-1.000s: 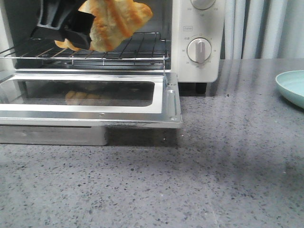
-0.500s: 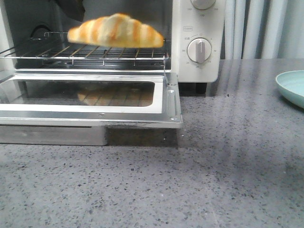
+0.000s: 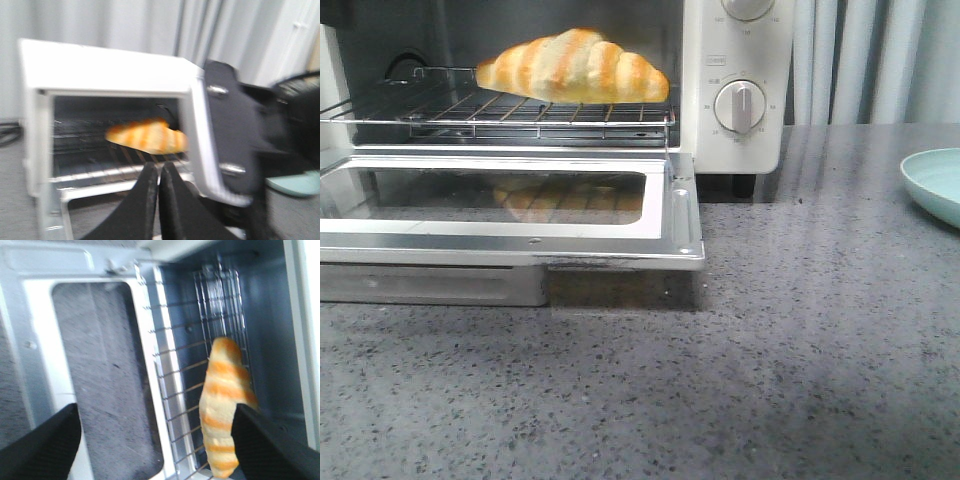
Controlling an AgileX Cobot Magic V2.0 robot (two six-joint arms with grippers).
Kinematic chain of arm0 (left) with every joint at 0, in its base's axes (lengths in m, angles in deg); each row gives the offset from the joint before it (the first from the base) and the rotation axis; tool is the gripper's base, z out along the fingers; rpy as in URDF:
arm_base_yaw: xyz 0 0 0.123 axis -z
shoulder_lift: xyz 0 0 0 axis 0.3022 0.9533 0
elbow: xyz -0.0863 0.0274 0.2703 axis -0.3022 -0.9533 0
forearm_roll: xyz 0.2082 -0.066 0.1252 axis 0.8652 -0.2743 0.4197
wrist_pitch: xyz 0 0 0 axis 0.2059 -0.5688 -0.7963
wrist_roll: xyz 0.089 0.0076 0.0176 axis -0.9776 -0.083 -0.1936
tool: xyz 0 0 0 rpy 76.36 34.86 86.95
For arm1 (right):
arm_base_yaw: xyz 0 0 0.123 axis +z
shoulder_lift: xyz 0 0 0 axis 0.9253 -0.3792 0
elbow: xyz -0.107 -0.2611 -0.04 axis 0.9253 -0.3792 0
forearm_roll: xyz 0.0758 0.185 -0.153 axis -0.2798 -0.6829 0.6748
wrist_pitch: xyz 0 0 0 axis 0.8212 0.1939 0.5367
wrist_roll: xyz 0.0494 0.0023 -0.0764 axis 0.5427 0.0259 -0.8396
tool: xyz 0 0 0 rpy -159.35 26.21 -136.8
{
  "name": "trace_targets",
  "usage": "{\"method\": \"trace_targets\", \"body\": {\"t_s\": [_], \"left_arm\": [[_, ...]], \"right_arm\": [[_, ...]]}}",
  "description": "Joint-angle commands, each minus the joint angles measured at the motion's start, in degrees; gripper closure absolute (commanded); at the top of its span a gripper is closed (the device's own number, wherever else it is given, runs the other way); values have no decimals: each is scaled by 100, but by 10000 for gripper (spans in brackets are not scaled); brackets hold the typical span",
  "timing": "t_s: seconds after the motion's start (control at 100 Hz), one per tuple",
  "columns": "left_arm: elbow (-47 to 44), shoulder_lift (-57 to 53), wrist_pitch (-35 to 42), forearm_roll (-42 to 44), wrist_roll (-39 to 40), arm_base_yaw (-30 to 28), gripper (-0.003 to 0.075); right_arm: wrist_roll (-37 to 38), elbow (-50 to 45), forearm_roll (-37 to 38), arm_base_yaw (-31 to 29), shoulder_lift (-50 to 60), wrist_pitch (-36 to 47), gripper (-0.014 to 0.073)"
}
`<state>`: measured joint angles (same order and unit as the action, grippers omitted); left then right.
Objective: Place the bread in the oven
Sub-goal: 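Withdraw the right gripper out of the oven toward the plate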
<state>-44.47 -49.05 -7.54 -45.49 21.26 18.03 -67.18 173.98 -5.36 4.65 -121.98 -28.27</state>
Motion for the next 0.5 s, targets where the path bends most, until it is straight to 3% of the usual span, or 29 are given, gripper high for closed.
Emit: {"method": "trace_targets", "body": {"t_s": [0.0,0.33,0.49], "left_arm": [[145,-299,20,465,287,-258,742],[-398,-1610,-78,1209,225,-1724,742],[-913,-1637,-168,1081,227,-2308,741]], "right_arm": [[97,200,201,224,454,-346,36],[305,200,-9,633,682,-395,36],[347,190,-412,656,765,-395,36]]}}
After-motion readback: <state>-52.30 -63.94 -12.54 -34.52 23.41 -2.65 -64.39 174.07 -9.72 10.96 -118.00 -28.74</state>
